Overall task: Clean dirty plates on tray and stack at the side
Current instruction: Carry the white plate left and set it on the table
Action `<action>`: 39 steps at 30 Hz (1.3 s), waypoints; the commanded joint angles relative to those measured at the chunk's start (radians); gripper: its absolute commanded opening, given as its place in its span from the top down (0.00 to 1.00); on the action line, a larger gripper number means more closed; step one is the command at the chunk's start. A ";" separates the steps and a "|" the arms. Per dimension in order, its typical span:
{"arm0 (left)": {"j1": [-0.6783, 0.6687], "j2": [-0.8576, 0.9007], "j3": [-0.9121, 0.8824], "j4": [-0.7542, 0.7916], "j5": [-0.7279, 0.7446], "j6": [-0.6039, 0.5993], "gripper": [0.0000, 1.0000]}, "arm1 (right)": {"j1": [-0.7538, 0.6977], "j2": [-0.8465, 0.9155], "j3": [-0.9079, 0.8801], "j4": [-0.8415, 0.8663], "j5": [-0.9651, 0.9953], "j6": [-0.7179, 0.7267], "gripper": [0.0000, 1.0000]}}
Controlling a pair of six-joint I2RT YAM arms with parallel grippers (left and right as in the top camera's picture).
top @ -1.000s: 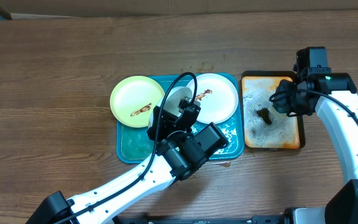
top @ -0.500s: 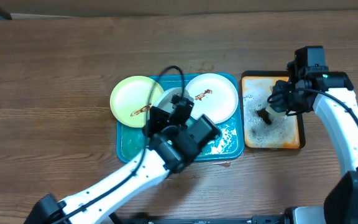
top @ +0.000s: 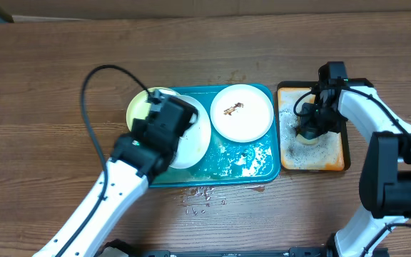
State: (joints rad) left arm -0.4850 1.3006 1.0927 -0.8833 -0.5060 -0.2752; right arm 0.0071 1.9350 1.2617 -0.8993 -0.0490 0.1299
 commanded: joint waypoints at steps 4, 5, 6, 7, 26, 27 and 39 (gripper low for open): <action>0.142 -0.007 0.017 0.001 0.280 -0.021 0.96 | -0.003 0.093 0.000 0.008 -0.009 -0.007 0.96; 0.160 -0.007 0.017 0.000 0.288 -0.020 0.96 | -0.003 0.106 0.000 0.010 -0.009 -0.007 0.96; 0.181 -0.007 0.017 -0.001 0.294 -0.020 0.96 | -0.003 0.121 0.000 0.011 -0.009 -0.006 0.96; 0.199 -0.007 0.017 -0.002 0.298 -0.020 0.96 | -0.003 0.130 0.000 0.011 -0.010 -0.003 0.96; 0.745 -0.004 0.017 0.044 0.426 0.005 0.96 | -0.003 0.073 0.122 -0.118 -0.051 0.000 0.96; 0.771 -0.002 0.017 0.050 0.426 0.005 0.96 | -0.003 0.053 0.131 -0.121 -0.052 0.000 0.96; 1.019 0.121 0.017 0.116 0.429 -0.043 0.96 | -0.003 -0.260 0.149 -0.154 -0.061 0.000 0.96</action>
State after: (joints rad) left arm 0.5056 1.3682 1.0927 -0.7849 -0.0967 -0.2913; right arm 0.0051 1.7519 1.3811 -1.0431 -0.1005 0.1303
